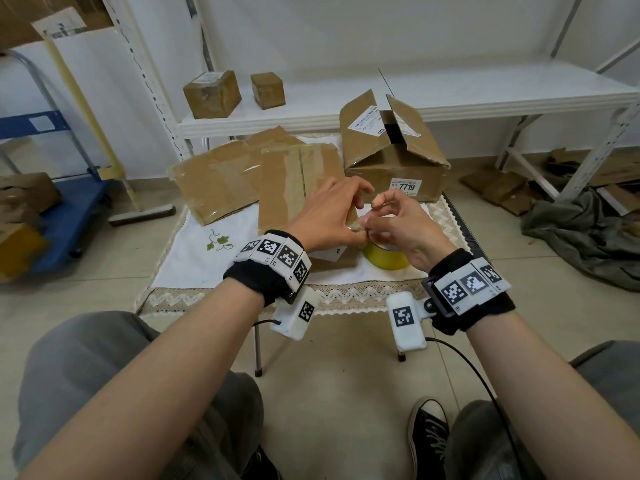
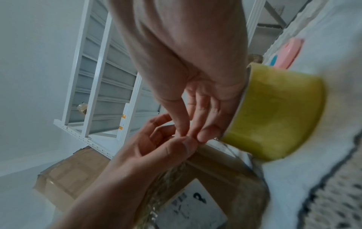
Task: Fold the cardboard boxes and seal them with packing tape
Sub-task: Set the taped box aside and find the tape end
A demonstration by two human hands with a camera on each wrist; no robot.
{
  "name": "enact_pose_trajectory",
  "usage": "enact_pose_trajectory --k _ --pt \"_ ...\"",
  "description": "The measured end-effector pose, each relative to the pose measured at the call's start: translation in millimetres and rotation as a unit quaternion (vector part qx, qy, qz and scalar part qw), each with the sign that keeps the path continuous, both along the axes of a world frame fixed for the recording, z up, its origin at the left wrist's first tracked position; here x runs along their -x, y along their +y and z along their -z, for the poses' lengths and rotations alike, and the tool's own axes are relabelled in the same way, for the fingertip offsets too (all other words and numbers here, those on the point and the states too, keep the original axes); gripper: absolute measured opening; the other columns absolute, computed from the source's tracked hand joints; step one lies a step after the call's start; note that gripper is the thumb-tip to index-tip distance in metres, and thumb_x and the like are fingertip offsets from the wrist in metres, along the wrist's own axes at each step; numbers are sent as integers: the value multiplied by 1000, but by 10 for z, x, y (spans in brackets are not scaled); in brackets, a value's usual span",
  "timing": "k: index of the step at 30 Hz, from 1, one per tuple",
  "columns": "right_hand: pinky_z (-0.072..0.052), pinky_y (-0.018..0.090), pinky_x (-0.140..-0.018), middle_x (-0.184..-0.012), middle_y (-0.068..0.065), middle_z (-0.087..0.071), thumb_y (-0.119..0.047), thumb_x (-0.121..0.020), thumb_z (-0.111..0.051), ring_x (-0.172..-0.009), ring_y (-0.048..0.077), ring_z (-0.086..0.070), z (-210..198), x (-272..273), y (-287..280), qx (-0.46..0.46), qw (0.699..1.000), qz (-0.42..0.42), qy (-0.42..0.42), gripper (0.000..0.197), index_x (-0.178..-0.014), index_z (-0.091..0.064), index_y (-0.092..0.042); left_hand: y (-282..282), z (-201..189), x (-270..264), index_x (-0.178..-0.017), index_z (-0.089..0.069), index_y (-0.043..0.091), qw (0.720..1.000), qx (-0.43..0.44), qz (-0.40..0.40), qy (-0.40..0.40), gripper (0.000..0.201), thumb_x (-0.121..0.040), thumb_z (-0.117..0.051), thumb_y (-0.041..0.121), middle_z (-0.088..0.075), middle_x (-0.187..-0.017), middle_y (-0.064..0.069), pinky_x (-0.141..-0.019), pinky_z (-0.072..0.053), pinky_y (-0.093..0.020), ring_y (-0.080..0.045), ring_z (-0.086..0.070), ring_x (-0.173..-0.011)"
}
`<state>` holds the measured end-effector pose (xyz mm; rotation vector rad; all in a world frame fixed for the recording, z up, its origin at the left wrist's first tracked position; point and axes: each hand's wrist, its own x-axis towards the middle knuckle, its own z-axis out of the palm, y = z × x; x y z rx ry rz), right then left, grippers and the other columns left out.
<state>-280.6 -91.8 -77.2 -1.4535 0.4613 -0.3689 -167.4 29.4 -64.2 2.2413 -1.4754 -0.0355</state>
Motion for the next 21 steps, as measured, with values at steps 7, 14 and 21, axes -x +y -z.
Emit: enact_pose_trajectory --k 7,14,21 --pt "-57 25 -58 -75 11 -67 9 -83 -72 -60 16 -68 -24 -4 -10 25 999 17 -39 35 -106 -50 -7 -41 64 69 -129 -46 24 996 -21 -27 -78 52 -85 -63 44 -55 -113 8 -91 -41 -42 -13 -35 -105" --pt "-56 24 -53 -63 1 -58 -2 -91 -69 -51 7 -62 -36 -51 70 37 999 5 -13 28 -105 -46 -10 -51 21 130 -129 -47 20 996 -30 -32 -77 42 -89 -54 34 -55 -125 2 -90 -39 -42 -18 -37 -112" --pt "-54 21 -53 -102 17 -70 -22 -93 -72 -62 14 -66 -44 -41 67 5 999 -9 47 33 -109 -43 -16 74 -179 39 -129 -50 23 971 125 1 203 60 -77 -74 38 -53 -118 4 -90 -49 -25 -12 -55 -103"
